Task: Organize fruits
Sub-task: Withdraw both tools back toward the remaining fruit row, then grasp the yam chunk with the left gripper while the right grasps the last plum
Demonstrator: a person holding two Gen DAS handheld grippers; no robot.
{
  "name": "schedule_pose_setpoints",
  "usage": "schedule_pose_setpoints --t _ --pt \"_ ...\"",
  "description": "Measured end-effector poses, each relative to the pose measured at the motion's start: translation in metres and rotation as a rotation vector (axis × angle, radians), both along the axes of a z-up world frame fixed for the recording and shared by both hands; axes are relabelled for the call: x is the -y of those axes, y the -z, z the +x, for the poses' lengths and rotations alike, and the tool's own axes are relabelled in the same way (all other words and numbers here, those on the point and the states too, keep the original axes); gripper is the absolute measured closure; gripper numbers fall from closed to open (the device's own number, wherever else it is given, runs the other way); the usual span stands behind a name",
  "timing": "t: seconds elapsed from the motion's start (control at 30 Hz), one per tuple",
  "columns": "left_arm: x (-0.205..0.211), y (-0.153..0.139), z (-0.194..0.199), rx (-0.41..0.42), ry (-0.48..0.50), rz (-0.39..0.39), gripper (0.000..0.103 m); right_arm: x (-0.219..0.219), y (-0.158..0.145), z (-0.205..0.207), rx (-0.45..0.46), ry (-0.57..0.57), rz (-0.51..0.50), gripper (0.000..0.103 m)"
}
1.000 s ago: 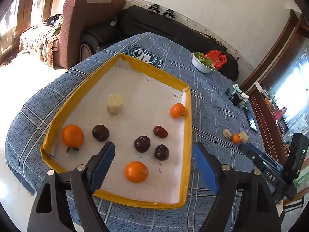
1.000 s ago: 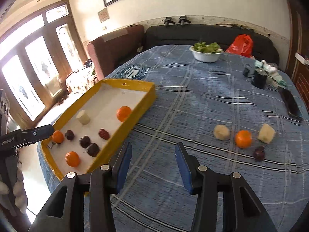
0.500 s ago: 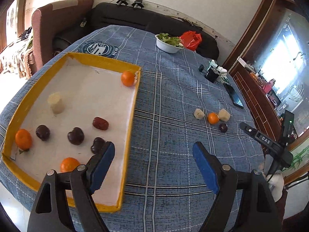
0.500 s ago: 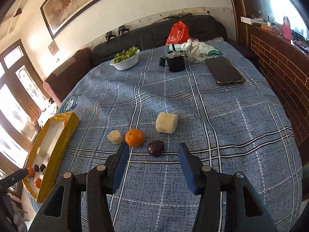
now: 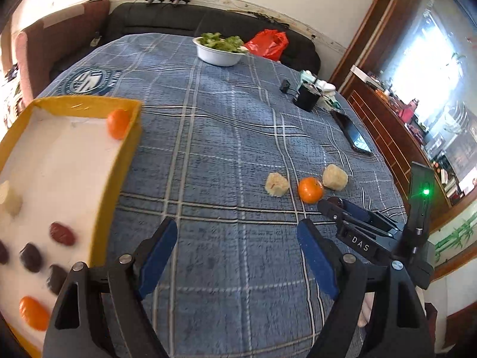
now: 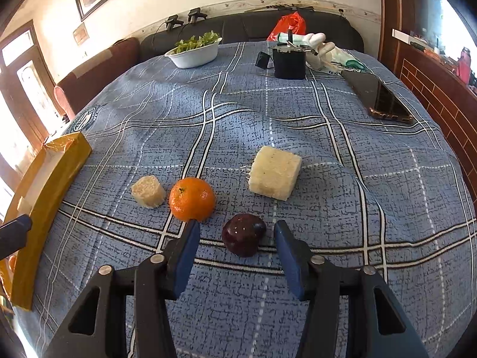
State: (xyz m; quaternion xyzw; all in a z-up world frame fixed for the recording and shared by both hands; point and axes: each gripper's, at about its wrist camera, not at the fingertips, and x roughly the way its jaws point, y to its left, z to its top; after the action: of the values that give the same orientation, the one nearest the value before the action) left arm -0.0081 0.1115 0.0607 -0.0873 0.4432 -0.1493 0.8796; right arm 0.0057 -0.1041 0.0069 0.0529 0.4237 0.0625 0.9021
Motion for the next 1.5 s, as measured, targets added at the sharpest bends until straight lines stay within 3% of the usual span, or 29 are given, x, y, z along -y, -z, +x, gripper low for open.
schedule_pose_setpoints --t 0.07,0.43,0.63,0.73,0.77,0.8,0.87,1.03,1.17,1.33,1.5 --pt "0.014 0.006 0.008 0.005 0.034 0.020 0.021 0.001 0.000 0.000 0.008 -0.006 0.006 0.073" --pt "0.065 0.033 0.054 0.041 0.177 0.161 0.022 0.020 -0.007 -0.009 0.033 0.033 0.112 0.073" --pt "0.083 0.044 0.069 0.031 0.237 0.168 0.028 0.030 -0.011 -0.010 0.035 0.061 0.167 0.073" --pt "0.094 0.048 0.069 0.043 0.259 0.200 0.043 0.031 -0.010 -0.009 0.028 0.062 0.178 0.073" --pt "0.097 0.048 0.068 0.054 0.259 0.222 0.055 0.030 -0.010 -0.009 0.028 0.061 0.178 0.073" --pt "0.098 0.047 0.066 0.059 0.262 0.231 0.074 0.030 -0.010 -0.010 0.030 0.062 0.177 0.073" --pt "0.096 0.046 0.065 0.048 0.264 0.214 0.075 0.030 -0.011 -0.011 0.036 0.065 0.175 0.073" --pt "0.077 0.030 0.054 0.060 0.201 0.150 0.075 0.029 -0.012 -0.012 0.054 0.062 0.162 0.073" --pt "0.041 -0.001 0.027 0.104 0.132 0.105 0.075 0.029 -0.015 -0.014 0.077 0.057 0.159 0.073" --pt "-0.027 -0.028 -0.010 0.121 -0.014 0.073 0.074 0.025 -0.018 -0.018 0.111 0.060 0.131 0.073" --pt "-0.108 -0.029 -0.045 0.107 -0.207 0.050 0.074 0.013 -0.021 -0.019 0.130 0.057 0.077 0.073"
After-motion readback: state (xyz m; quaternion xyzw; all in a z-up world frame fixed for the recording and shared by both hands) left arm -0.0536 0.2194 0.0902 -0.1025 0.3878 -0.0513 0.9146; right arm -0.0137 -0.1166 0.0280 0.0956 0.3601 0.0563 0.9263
